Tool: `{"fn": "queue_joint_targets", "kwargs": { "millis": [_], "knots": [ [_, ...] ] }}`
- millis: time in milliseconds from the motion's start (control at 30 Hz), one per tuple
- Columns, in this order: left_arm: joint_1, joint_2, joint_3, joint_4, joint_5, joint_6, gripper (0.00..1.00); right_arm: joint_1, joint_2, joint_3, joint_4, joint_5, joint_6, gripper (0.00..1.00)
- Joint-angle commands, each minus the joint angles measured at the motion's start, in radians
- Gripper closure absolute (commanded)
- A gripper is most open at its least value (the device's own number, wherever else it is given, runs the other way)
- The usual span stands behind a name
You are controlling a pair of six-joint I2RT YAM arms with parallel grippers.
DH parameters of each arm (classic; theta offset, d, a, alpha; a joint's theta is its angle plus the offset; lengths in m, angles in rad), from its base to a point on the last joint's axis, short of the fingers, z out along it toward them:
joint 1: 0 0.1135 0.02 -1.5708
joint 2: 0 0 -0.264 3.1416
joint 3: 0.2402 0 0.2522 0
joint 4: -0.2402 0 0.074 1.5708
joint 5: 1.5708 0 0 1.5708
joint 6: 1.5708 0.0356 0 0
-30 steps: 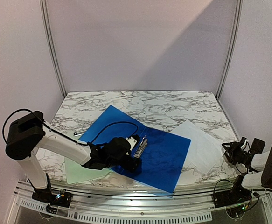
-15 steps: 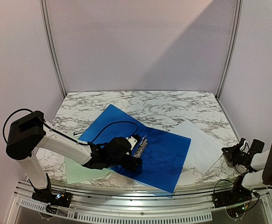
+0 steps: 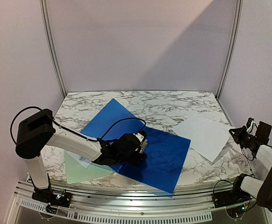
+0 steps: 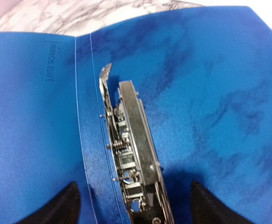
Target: Put the files into the folder
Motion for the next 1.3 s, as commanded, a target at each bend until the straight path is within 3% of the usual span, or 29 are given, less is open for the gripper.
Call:
{"fn": "queue_joint_targets", "kwargs": {
  "millis": [0, 200, 700, 900, 1000, 1133, 1267],
  "knots": [
    [0.013, 0.049, 0.064, -0.055, -0.037, -0.001, 0.29, 0.030, -0.066, 0.111, -0.129, 0.071, 0.009, 1.00],
    [0.036, 0.105, 0.148, -0.115, -0.050, -0.040, 0.50, 0.049, -0.118, 0.206, -0.158, 0.113, 0.062, 1.00],
    [0.093, 0.275, 0.459, -0.326, -0.005, -0.156, 0.65, 0.105, -0.132, 0.146, -0.080, 0.236, 0.406, 1.00],
    [0.118, 0.324, 0.540, -0.367, 0.025, -0.232, 0.75, 0.275, -0.207, 0.101, -0.135, 0.354, 0.476, 1.00],
    [0.132, 0.328, 0.558, -0.391, 0.042, -0.259, 0.85, 0.369, -0.242, 0.061, -0.130, 0.416, 0.513, 1.00],
    [0.161, 0.321, 0.573, -0.407, 0.081, -0.316, 0.87, 0.502, -0.256, 0.012, -0.085, 0.507, 0.566, 1.00],
    [0.166, 0.357, 0.685, -0.485, 0.048, -0.340, 0.88, 0.623, -0.238, 0.026, -0.042, 0.592, 0.591, 1.00]
  ]
}}
